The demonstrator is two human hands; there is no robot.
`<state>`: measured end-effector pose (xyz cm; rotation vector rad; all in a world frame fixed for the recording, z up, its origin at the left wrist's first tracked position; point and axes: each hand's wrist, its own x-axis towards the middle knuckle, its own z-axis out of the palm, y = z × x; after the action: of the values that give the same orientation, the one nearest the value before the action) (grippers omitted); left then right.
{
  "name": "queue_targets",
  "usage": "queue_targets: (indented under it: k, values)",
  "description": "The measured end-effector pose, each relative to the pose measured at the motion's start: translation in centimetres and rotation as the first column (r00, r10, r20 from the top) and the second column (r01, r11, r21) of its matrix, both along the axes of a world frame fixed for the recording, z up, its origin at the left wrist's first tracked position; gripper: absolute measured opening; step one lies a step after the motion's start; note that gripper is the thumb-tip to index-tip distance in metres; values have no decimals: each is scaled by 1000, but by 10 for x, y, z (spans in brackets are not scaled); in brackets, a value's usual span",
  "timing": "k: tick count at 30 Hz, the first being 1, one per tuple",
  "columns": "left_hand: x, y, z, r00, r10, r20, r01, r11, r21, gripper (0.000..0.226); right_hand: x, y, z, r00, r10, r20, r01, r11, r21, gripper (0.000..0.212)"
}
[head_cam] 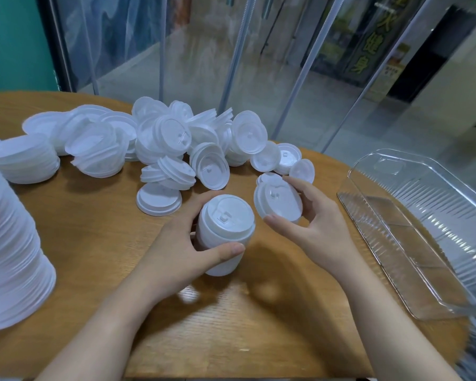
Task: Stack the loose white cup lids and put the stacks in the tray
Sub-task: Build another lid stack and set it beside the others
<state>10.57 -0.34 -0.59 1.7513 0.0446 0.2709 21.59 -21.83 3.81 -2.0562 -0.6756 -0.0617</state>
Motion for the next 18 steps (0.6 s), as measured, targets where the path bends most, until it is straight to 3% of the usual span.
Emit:
queue_targets:
  k: [4, 10, 14, 18]
  values:
    - [-1, 0, 0, 1000, -1, -1, 1, 1000, -1, 79, -13, 20, 20, 995, 98, 24, -97, 995, -21, 63]
    - [-1, -1, 3, 1000, -16, 16, 16, 1000, -20, 74, -24, 41, 23, 984, 178, 7, -174, 968, -179, 53]
    - [-1, 1, 2, 1000, -11, 17, 11, 1000, 16, 70, -25, 46, 19, 980, 197, -11, -194, 948, -251, 67]
    - [0, 3, 1, 1000, -5, 12, 4, 999, 39, 67, -27, 49, 19, 976, 217, -26, -216, 942, -256, 59]
